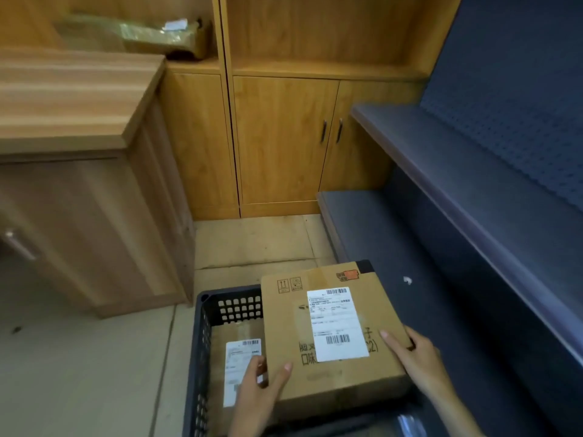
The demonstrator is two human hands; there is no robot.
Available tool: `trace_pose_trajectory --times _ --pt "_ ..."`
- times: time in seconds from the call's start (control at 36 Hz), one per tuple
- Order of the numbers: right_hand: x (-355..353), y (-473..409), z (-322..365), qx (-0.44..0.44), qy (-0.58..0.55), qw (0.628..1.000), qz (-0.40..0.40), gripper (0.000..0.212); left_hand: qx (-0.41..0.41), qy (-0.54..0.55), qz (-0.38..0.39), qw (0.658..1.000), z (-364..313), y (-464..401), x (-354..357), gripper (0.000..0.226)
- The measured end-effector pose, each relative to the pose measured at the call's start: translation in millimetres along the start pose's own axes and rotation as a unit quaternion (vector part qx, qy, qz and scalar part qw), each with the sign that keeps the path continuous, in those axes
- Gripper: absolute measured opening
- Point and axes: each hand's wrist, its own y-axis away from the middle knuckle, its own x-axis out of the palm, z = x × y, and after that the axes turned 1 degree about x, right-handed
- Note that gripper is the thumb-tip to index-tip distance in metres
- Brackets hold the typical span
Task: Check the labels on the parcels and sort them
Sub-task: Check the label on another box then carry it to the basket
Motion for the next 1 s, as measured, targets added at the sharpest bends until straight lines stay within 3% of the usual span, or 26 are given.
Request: trace_pose_trajectory --times 0.11,0.28,0.67,0.83,0.94,1.0 --pt "15.4 -9.6 -25.8 -0.004 0.013 1.000 -0.003 0.024 0.009 -0.014 -0.012 1.000 26.3 -18.8 7.3 0.038" --pt "30.6 -13.8 -55.4 -0.004 0.023 1.000 -0.015 0.024 0.012 -0.025 -0.016 0.999 62.4 -27.4 12.2 0.046" --pt "33.3 -6.1 -53.4 -0.022 -0.013 0.999 -0.029 0.025 0.061 -0.013 -0.011 0.998 51.6 -8.0 -4.1 0.042" --pt "63.7 15.1 -31.0 -0.045 -0.067 0.997 0.022 0.019 0.040 -0.040 -0.040 0.998 49.9 1.9 -46.9 0.053" --pt "91.5 23.1 -23.0 -0.041 -0.086 0.995 0.041 0.020 0.037 -0.116 -0.061 0.991 55.0 2.7 -78.3 0.090" --pt "104.1 23.4 -25.3 -0.030 -0.090 0.994 0.051 0.030 0.040 -0.155 -0.074 0.984 59.2 0.0 -89.8 0.096"
